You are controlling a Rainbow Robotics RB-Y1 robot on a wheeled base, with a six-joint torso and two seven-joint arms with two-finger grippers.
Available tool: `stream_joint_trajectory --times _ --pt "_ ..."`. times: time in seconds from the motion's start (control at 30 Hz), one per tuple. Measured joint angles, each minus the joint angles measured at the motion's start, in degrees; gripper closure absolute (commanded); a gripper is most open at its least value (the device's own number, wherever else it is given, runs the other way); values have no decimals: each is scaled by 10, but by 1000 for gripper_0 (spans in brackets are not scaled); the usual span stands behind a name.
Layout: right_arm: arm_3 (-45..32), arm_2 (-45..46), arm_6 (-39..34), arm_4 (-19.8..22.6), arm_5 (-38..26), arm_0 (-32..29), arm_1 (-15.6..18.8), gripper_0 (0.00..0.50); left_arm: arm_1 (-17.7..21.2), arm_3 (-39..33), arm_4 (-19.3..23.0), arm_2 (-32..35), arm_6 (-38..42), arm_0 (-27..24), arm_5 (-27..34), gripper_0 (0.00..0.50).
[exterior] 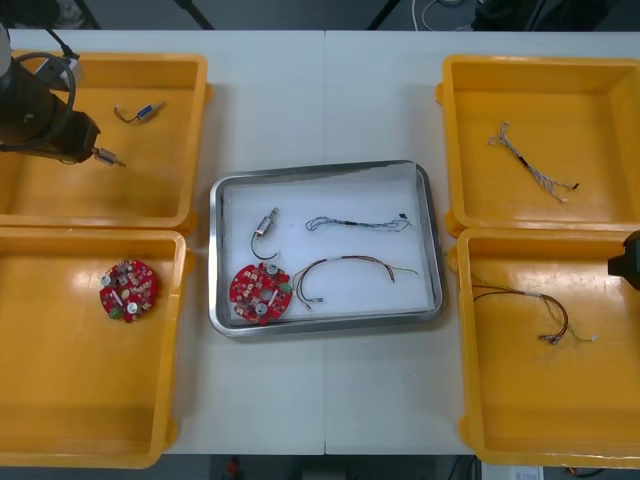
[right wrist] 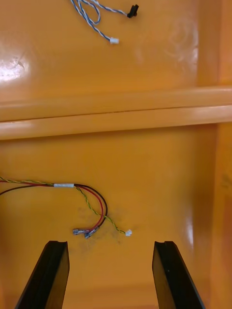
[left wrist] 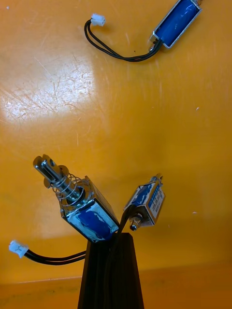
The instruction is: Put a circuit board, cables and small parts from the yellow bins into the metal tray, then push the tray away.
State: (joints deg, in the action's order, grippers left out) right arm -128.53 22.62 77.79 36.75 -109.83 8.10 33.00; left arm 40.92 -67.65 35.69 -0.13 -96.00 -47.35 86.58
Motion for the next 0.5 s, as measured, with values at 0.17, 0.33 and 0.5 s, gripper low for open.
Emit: stream_joint_trajectory --times 0.17,0.33,0.5 --pt "-1 0 0 5 0 -13 0 0 0 20 0 -13 0 0 -36 500" --pt "-3 0 0 17 0 -17 0 0 -1 56 0 -39 0 0 -85 500" --pt "-5 0 0 24 0 -19 0 0 -4 88 0 -60 0 0 -123 500"
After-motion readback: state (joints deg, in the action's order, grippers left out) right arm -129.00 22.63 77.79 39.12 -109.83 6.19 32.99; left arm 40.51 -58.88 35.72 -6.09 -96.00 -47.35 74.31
